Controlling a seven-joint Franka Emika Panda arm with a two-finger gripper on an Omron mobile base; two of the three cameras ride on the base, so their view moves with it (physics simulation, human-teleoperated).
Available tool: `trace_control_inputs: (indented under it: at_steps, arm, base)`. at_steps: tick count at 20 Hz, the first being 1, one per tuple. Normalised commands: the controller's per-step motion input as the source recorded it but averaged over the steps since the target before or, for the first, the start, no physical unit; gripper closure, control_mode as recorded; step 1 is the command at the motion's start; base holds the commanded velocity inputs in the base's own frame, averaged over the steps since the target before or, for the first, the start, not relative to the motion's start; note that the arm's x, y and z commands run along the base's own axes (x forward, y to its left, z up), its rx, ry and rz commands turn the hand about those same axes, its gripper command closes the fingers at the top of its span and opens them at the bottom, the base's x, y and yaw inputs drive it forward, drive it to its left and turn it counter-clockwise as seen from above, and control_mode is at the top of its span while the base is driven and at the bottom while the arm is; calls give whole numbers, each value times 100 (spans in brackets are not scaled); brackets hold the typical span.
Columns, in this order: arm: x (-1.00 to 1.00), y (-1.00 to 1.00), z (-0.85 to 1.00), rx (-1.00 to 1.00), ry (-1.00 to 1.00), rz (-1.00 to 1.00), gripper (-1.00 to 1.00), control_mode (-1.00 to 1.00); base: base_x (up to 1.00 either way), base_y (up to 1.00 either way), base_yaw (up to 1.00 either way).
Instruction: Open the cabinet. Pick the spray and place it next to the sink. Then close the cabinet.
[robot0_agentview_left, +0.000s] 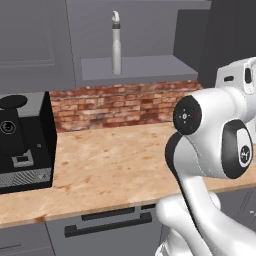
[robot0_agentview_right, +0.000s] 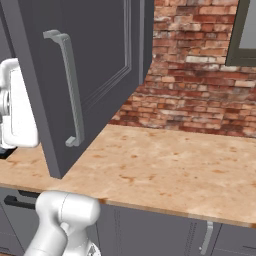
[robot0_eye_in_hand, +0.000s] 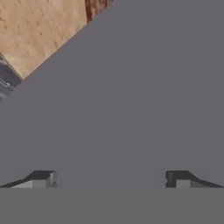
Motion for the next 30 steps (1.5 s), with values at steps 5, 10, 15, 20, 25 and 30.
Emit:
trace_control_inputs:
  at_steps: [5, 10, 15, 20, 25, 30]
  arm:
    - [0, 39, 2, 12, -1, 0, -100, -100]
    - [0, 56, 0, 16, -10, 4, -100, -100]
    - [0, 56, 0, 20, -25, 9, -100, -100]
    - [0, 38, 0, 23, -31, 5, -100, -100]
    - [12, 19, -14, 26, -29, 0, -100, -100]
    - [48, 0, -39, 32, -25, -1, -100, -100]
  base:
    - [0, 0, 0]
    - [0, 0, 0]
    - [0, 0, 0]
    - [0, 0, 0]
    - [0, 0, 0]
    - [0, 0, 0]
